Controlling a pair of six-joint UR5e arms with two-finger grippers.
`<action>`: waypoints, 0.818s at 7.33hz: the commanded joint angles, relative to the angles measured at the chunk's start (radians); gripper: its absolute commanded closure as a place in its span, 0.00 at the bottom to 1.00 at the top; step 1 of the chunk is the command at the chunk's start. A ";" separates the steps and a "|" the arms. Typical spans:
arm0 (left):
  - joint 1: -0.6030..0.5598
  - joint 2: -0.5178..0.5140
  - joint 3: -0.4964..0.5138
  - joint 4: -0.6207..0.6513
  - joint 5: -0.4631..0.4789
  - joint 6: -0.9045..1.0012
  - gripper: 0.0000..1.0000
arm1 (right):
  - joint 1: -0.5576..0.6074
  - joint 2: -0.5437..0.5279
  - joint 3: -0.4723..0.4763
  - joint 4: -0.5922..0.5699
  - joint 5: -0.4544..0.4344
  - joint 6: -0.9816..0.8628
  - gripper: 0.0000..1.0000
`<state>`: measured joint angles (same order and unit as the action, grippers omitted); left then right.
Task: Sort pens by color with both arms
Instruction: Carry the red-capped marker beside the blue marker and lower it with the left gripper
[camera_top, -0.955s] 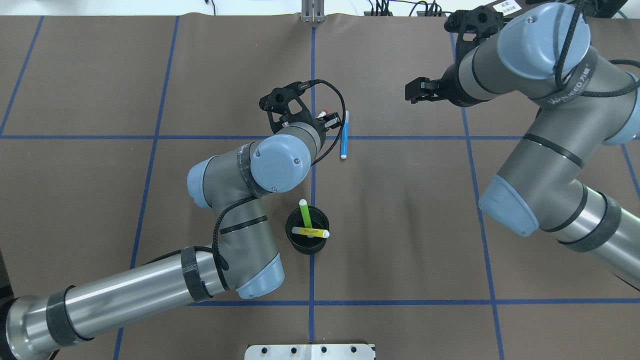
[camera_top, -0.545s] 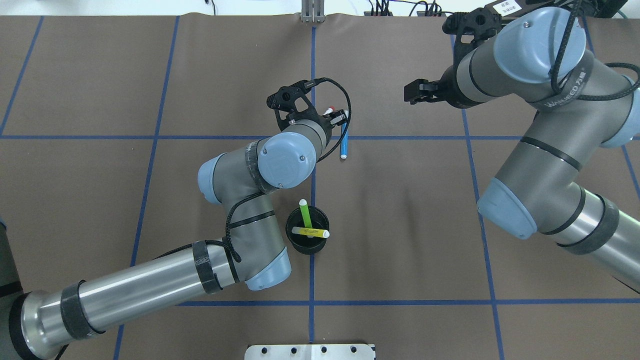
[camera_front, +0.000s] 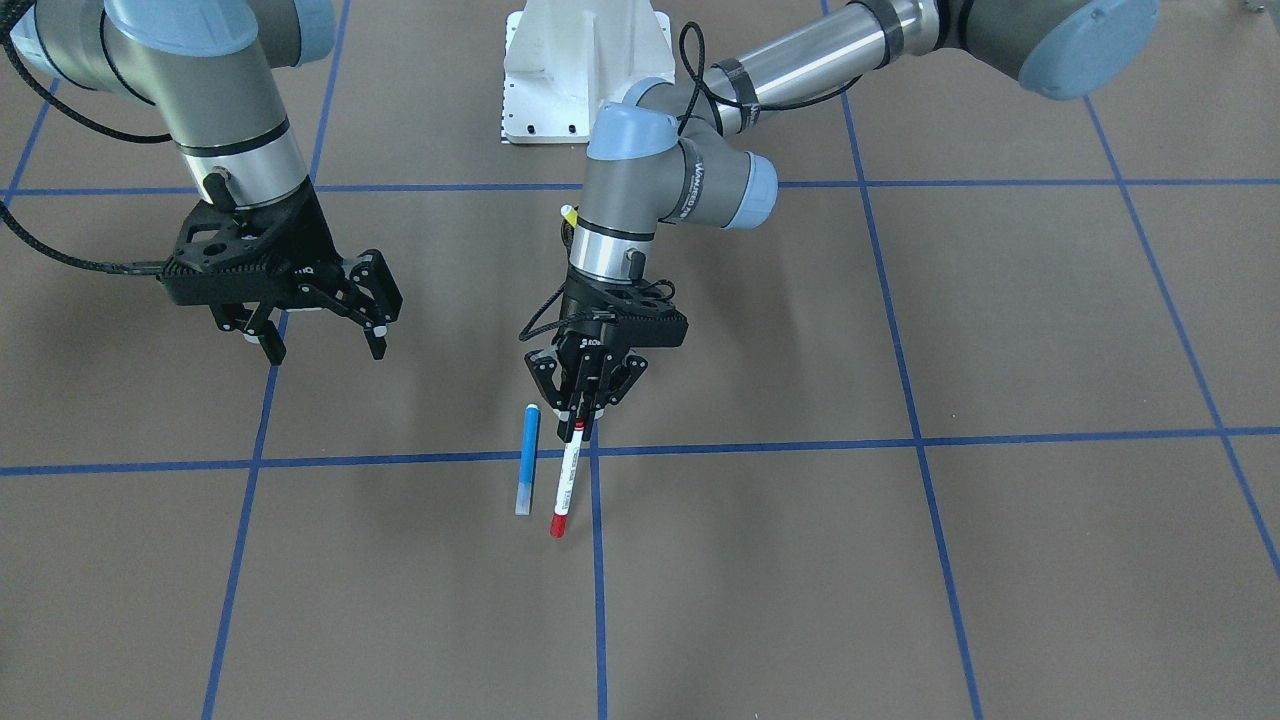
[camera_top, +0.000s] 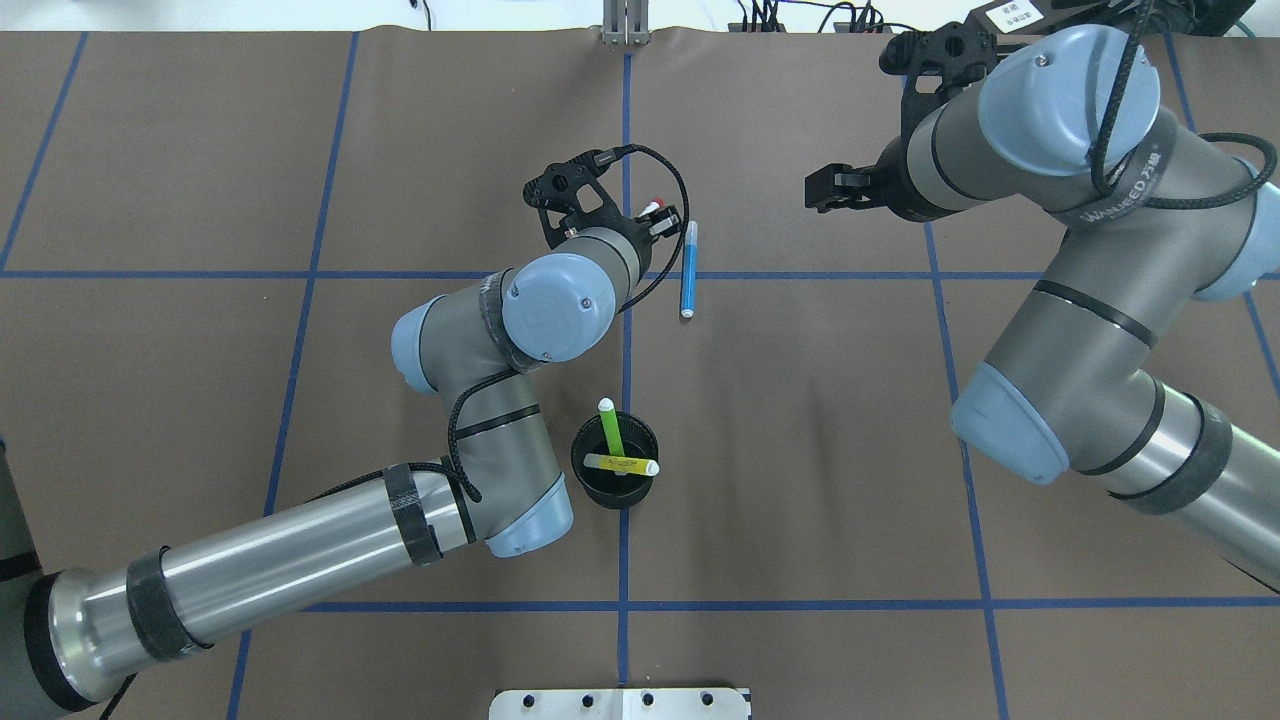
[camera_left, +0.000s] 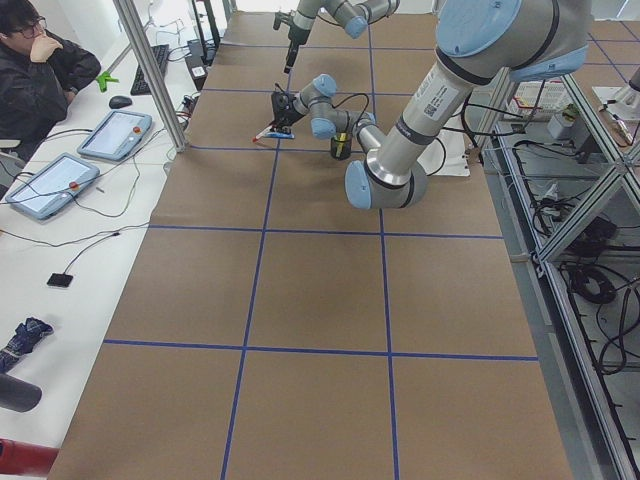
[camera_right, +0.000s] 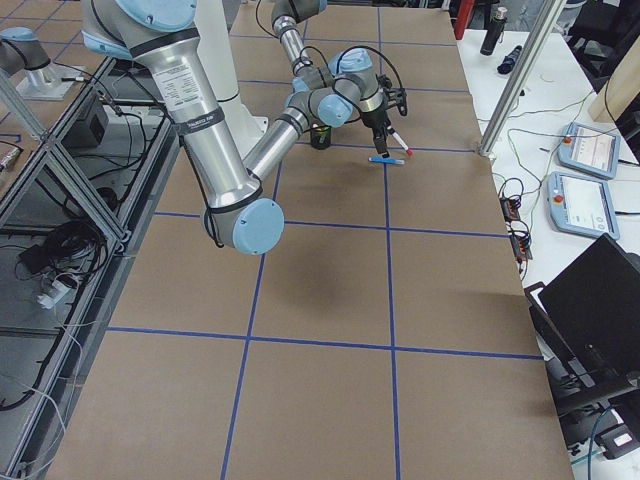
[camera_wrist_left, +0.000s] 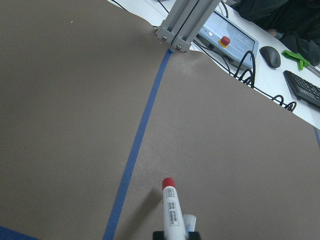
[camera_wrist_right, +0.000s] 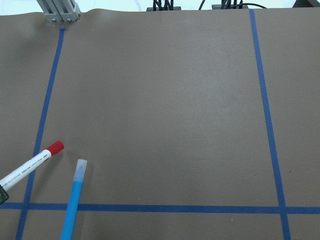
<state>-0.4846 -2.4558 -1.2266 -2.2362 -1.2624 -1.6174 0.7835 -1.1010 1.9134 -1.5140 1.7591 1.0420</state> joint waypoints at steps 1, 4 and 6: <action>0.001 0.001 0.016 -0.006 -0.003 -0.001 1.00 | -0.001 0.001 -0.001 0.000 -0.001 0.000 0.00; 0.003 -0.002 0.006 0.009 -0.011 0.064 0.00 | -0.001 0.001 -0.002 0.000 -0.001 0.000 0.00; -0.017 0.000 -0.155 0.216 -0.081 0.080 0.00 | -0.003 0.003 0.001 0.003 -0.006 0.000 0.00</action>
<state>-0.4870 -2.4563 -1.2832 -2.1551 -1.2904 -1.5510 0.7818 -1.0994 1.9127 -1.5134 1.7569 1.0416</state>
